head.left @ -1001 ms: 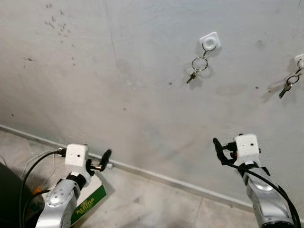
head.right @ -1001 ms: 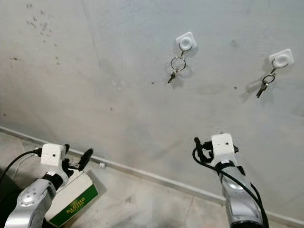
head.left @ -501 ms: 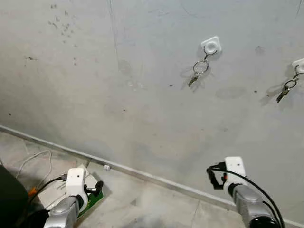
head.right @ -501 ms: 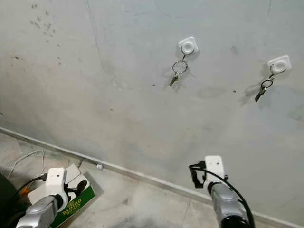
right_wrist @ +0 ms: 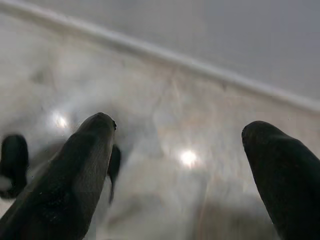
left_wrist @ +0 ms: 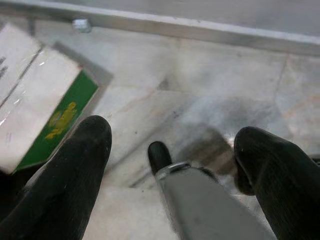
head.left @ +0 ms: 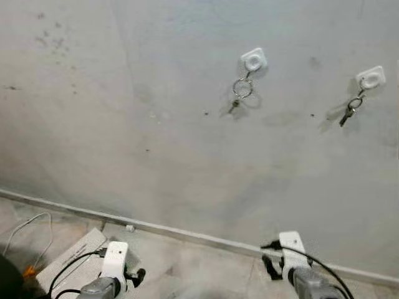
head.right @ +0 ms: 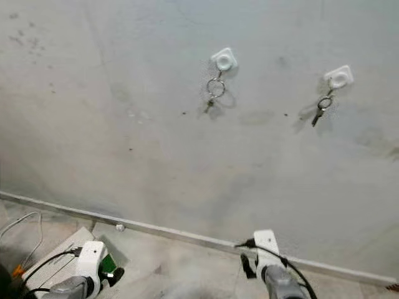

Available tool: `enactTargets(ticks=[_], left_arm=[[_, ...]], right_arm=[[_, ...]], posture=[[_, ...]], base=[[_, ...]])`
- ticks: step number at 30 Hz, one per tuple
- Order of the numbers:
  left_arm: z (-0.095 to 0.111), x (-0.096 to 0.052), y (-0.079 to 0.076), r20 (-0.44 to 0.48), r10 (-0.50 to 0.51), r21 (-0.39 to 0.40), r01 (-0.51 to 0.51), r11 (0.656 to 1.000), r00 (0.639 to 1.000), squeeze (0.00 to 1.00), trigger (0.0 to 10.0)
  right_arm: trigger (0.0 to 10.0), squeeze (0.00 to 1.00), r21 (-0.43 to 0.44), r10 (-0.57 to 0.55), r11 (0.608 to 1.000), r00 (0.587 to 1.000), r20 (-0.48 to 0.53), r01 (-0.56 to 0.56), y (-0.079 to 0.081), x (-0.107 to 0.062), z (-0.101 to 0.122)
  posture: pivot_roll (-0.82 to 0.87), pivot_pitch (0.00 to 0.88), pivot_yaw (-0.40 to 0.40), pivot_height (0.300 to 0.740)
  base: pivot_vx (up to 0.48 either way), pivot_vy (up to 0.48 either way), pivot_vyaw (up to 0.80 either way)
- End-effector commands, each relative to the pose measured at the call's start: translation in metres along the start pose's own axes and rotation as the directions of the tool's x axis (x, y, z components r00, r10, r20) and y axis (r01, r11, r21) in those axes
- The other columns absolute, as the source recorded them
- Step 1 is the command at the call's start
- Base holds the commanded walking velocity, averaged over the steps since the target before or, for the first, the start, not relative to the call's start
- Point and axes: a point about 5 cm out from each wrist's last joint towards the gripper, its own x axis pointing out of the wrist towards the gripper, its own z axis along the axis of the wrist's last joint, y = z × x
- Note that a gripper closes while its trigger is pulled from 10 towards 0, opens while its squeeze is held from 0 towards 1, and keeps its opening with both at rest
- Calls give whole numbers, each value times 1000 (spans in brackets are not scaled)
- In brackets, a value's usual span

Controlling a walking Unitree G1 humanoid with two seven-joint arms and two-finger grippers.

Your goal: Hang keys on a hook

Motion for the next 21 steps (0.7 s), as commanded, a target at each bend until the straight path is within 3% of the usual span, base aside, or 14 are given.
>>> enactTargets(ticks=[1,8,15,21], left_arm=[[1,2,-5,-5,-4,24,4,1000,1000,0,10000],[4,4,-15,-8,-26,36,26,999,1000,0,10000],[1,2,-7,-19,-17,54,18,998,1000,0,10000],[-1,2,-6,-26,-10,55,12,998,1000,0,10000]], right_arm=[[10000,0,-3,-6,1000,1000,-25,6,0,-1,-6],[10000,0,4,12,1000,1000,-19,-12,6,0,-5],[10000,0,-7,19,1000,1000,-1,-19,8,3,12],[10000,0,-1,24,1000,1000,11,-24,9,4,24]], posture=[[40,42,-30,740],[38,51,-23,740],[44,53,-18,740],[49,52,-16,740]], base=[[0,0,-781],[0,0,-785],[0,0,-771],[0,0,0]])
